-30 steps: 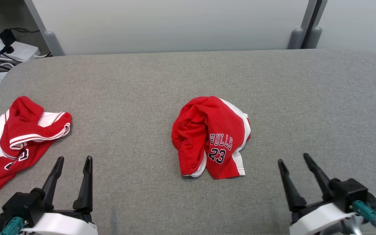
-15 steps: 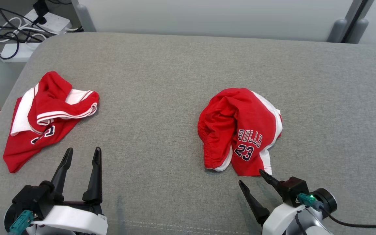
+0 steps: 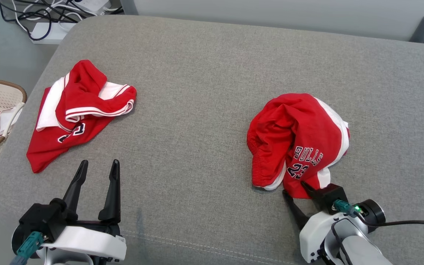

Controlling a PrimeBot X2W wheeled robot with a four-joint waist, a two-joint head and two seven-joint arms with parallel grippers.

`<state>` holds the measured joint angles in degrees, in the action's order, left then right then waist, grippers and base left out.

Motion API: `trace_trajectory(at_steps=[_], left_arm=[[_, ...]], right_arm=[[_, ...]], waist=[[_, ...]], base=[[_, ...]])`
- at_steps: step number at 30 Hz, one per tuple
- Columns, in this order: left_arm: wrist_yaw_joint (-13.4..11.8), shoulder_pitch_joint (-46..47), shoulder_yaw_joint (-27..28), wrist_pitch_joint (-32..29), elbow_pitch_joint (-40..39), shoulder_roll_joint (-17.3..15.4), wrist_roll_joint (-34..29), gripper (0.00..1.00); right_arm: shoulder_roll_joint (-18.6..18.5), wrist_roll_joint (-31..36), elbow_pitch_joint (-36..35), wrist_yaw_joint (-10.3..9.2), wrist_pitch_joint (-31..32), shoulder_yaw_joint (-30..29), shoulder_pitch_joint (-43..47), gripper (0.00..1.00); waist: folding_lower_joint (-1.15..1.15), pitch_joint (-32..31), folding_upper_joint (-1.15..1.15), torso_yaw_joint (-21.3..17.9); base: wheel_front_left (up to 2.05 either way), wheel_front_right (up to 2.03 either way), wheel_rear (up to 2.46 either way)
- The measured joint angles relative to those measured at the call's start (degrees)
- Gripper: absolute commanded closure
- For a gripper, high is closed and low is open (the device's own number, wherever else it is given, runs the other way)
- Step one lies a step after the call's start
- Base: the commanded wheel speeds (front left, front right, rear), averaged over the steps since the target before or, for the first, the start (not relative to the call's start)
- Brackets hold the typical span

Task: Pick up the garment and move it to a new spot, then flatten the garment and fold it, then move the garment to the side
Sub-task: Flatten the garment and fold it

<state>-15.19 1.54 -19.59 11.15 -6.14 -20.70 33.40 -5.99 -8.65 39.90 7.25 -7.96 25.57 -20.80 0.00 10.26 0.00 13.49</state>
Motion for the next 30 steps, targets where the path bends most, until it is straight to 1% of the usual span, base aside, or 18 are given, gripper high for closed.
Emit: trace_trajectory(at_steps=[1,5,9,12,15,18,21,22,23,25,28,30], left_arm=[[0.0,0.0,0.0,0.0,0.2,0.0,0.0,0.0],[0.0,0.0,0.0,0.1,0.5,0.0,0.0,0.0],[0.0,0.1,0.1,0.5,0.5,0.0,0.0,0.0],[0.0,0.1,0.1,0.5,0.6,-0.1,0.0,0.0],[0.0,0.2,0.1,0.6,0.6,-0.1,0.0,0.0],[0.0,0.5,0.0,0.6,0.6,-0.1,0.0,0.0],[0.0,1.4,0.0,0.7,0.7,0.0,0.0,0.0],[0.0,1.5,-0.1,0.7,0.8,0.0,0.0,0.0],[0.1,1.5,-0.2,0.7,0.9,0.0,0.0,0.0],[0.5,1.9,-0.4,0.7,1.2,0.1,0.0,0.0],[0.6,3.0,-0.7,1.0,1.3,0.2,0.0,0.0],[1.1,3.7,-1.0,1.0,1.5,0.3,0.0,0.0]], right_arm=[[0.3,-0.4,0.4,0.0,-0.8,-0.2,-0.1,1.0],[0.5,-2.6,2.0,0.0,-2.2,-0.5,-0.9,1.0],[0.3,-5.4,0.9,0.0,-3.9,-0.5,-1.0,1.0],[-1.1,-8.0,-3.3,0.0,-4.7,-0.9,-1.0,1.0],[-3.5,-10.6,-9.3,0.0,-5.2,-2.3,-0.9,1.0],[-5.9,-13.0,-15.0,0.0,-5.2,-5.0,-0.9,1.0],[-7.6,-16.4,-18.4,0.0,-3.8,-8.6,-1.0,1.0],[-8.3,-18.0,-19.2,-0.01,-2.8,-11.2,-1.1,1.0],[-8.6,-19.5,-19.1,-0.01,-2.0,-12.5,-1.3,1.0],[-9.7,-19.8,-18.0,-0.01,-1.1,-14.7,-2.4,1.0],[-11.5,-21.1,-14.3,-0.01,0.3,-17.8,-5.8,1.0],[-12.8,-21.6,-11.7,-0.01,0.4,-19.1,-8.0,1.0]], waist=[[0.0,0.1,0.0,0.1],[0.0,0.3,0.0,-0.1],[0.0,0.4,0.0,-1.0],[0.0,0.6,0.0,-2.0],[0.0,0.8,0.0,-3.0],[0.0,1.1,0.0,-4.0],[0.0,1.3,0.0,-4.8],[0.0,1.5,0.0,-5.1],[0.0,1.6,0.0,-5.2],[0.0,1.9,0.0,-5.2],[0.0,2.4,0.0,-5.0],[0.0,2.9,0.0,-4.7]], base=[[0.0,0.0,0.0],[0.0,0.0,0.0],[0.0,0.0,0.0],[0.0,0.0,0.0],[0.0,0.0,0.0],[0.0,0.0,0.0],[0.0,0.0,0.0],[0.0,0.0,0.0],[0.0,0.0,0.0],[0.0,0.0,0.0],[0.0,0.0,0.0],[0.0,0.0,0.0]])
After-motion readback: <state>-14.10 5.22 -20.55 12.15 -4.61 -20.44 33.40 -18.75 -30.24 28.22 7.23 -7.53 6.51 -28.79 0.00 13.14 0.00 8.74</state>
